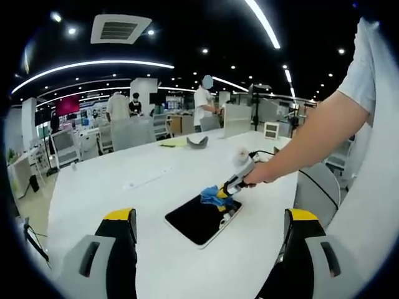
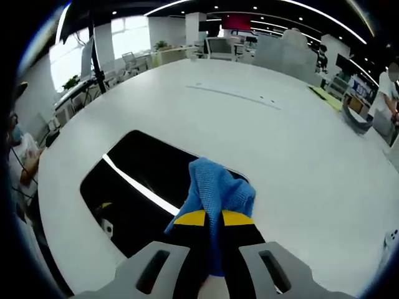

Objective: Wipe the mirror surface with the cleaning cloth until all visible marks leave the cleaned area.

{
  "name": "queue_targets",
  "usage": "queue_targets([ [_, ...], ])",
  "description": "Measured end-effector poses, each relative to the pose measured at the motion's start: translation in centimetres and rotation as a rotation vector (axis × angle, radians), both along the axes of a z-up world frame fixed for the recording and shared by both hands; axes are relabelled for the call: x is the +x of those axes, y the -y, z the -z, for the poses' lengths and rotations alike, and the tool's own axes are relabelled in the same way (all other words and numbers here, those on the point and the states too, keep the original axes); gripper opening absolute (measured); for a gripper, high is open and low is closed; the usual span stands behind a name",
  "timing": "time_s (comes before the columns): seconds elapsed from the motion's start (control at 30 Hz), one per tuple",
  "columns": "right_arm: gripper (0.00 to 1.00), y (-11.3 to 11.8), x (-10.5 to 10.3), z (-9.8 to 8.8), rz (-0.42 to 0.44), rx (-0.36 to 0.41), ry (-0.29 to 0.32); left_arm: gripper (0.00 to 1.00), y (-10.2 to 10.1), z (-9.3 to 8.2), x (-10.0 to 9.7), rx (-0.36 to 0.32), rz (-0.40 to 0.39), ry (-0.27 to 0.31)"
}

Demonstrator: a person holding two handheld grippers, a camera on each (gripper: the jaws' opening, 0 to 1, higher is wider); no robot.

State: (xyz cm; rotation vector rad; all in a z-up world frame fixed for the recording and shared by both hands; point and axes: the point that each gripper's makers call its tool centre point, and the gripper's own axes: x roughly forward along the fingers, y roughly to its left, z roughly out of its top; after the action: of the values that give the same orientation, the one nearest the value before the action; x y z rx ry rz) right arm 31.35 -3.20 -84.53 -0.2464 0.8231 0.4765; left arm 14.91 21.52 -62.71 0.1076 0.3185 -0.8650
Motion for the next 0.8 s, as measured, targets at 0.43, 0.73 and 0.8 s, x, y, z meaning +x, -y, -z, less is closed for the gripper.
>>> queue_targets([
  [0.43, 0.02, 0.64, -0.13, 0.08, 0.011, 0.022, 0.010, 1.00, 0.07, 0.17, 0.45, 0.007, -0.010, -0.016],
  [0.73, 0.02, 0.74, -0.31, -0.04, 0.036, 0.043, 0.011, 1.00, 0.47, 0.51, 0.43, 0.013, -0.006, -0.025],
  [0.8, 0.02, 0.77, -0.38, -0.08, 0.042, 0.052, 0.011, 1.00, 0.37, 0.52, 0.41, 0.016, -0.014, -0.023],
])
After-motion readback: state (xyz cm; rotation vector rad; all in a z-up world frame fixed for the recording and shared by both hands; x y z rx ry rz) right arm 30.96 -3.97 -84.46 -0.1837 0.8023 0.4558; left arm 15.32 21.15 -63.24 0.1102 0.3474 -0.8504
